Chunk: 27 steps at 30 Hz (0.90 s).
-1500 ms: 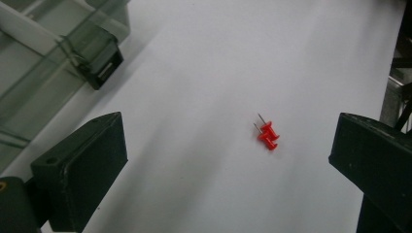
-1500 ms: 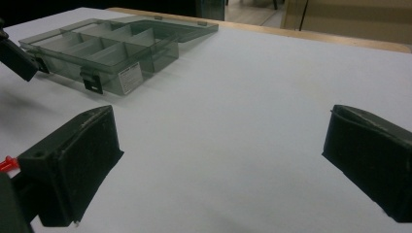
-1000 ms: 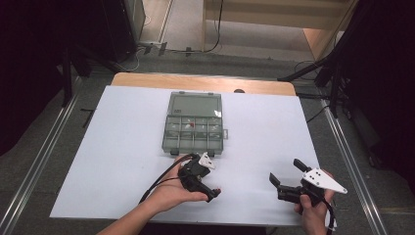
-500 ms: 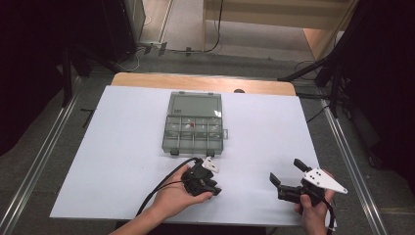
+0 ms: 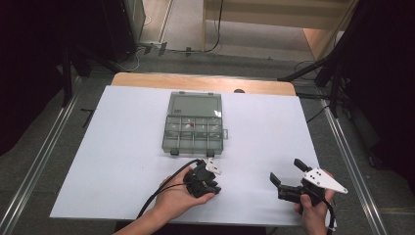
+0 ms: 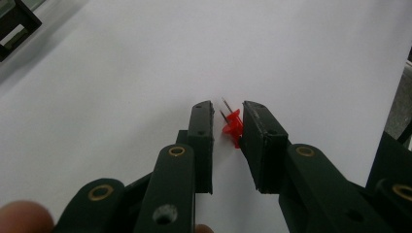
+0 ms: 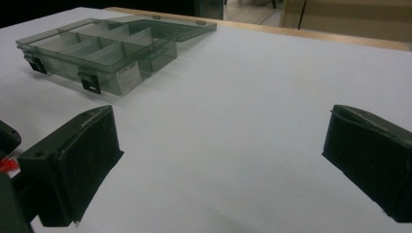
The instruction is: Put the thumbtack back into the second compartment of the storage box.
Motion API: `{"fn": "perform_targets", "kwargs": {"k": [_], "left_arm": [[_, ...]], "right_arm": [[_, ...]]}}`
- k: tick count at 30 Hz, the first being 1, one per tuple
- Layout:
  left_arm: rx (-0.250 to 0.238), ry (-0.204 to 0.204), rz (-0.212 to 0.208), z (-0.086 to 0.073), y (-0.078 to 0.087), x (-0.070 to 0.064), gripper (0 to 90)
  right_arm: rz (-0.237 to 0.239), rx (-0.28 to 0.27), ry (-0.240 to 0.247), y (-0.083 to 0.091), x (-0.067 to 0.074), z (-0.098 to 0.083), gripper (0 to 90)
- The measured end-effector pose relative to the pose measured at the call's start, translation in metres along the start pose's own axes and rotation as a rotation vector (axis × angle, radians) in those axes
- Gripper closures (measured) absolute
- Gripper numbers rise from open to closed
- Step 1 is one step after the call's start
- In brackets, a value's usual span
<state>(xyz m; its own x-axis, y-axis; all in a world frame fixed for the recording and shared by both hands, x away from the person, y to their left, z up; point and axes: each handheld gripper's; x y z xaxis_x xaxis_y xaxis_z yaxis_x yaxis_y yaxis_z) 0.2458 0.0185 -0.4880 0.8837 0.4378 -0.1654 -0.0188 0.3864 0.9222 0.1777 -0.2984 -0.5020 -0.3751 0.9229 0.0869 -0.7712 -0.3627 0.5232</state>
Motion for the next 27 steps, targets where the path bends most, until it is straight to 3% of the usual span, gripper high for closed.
{"fn": "perform_targets", "kwargs": {"k": [4, 16, 27], "left_arm": [[0.010, -0.007, 0.029, -0.0001, -0.0012, -0.0010, 77.6], [0.015, -0.019, 0.043, -0.0014, -0.0021, -0.0012, 82.3], [-0.007, -0.007, -0.001, -0.0045, -0.0008, 0.0048, 83.3]], "right_arm": [[0.001, 0.001, -0.001, -0.0003, 0.0002, -0.0001, 0.2], [-0.003, 0.005, 0.001, -0.0009, 0.0005, -0.0002, 0.2], [-0.004, 0.002, 0.003, -0.0008, -0.0004, -0.0005, 0.2]]}}
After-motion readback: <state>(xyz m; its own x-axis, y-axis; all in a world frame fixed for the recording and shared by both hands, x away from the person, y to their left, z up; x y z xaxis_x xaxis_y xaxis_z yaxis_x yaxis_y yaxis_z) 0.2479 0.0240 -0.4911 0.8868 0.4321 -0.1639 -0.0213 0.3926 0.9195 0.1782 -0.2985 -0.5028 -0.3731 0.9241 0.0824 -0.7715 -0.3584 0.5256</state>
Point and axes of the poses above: each handheld gripper's, and its own axes: y roughly backward along the jaws, z roughly out of its top, x roughly to its left, and after that the axes turned 10 degrees about x, right-handed
